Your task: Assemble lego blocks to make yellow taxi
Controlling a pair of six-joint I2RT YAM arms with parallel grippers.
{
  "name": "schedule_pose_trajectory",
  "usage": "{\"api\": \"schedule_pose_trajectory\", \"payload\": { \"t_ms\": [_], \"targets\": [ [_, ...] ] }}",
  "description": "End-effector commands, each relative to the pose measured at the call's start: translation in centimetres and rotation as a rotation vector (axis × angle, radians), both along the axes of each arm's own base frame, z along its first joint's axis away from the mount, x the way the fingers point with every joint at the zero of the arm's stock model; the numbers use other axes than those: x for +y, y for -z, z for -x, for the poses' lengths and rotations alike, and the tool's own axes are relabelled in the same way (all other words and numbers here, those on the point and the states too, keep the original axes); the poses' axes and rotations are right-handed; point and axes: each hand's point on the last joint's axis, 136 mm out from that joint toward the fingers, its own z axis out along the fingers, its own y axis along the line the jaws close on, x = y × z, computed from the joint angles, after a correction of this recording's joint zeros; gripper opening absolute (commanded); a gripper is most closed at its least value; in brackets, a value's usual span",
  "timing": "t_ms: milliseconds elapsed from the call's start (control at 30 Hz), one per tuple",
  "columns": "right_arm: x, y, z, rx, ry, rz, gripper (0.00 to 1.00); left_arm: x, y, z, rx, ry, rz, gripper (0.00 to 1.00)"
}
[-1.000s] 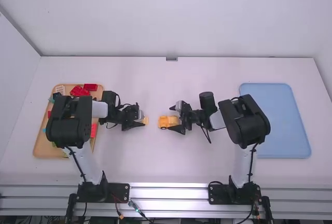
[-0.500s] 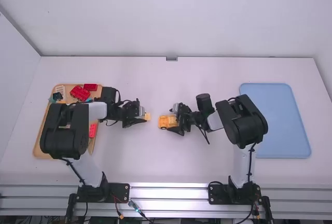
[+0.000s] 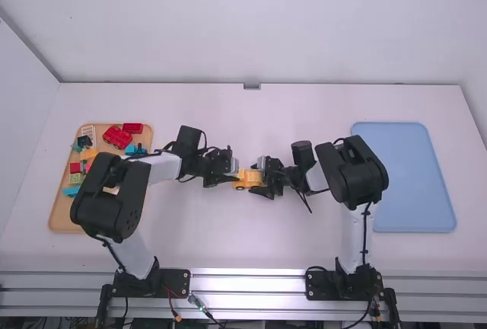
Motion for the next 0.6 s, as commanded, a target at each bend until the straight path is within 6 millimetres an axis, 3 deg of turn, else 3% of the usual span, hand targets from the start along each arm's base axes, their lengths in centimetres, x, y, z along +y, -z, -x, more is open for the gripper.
{"api": "schedule_pose_trajectory", "payload": {
  "t_ms": [0, 200, 433, 567],
  "targets": [
    [0.1, -0.3, 0.1, -0.008, -0.028, -0.028, 0.80, -0.8, 0.5, 0.3, 0.049, -0.040, -0.031, 0.15],
    [0.4, -0.5, 0.5, -0.032, -0.063, -0.045, 0.79, -0.4, 1.2, -0.1, 0.077, -0.078, -0.042, 0.07],
    [0.5, -0.3, 0.7, -0.030, -0.065, -0.037, 0.68, 0.4, 0.8, -0.3, 0.103, -0.092, 0.002, 0.08],
    [0.2, -0.3, 0.5, -0.029, -0.058, -0.037, 0.63, 0.1, 1.2, 0.9, 0.121, -0.050, -0.010, 0.08]
  ]
}}
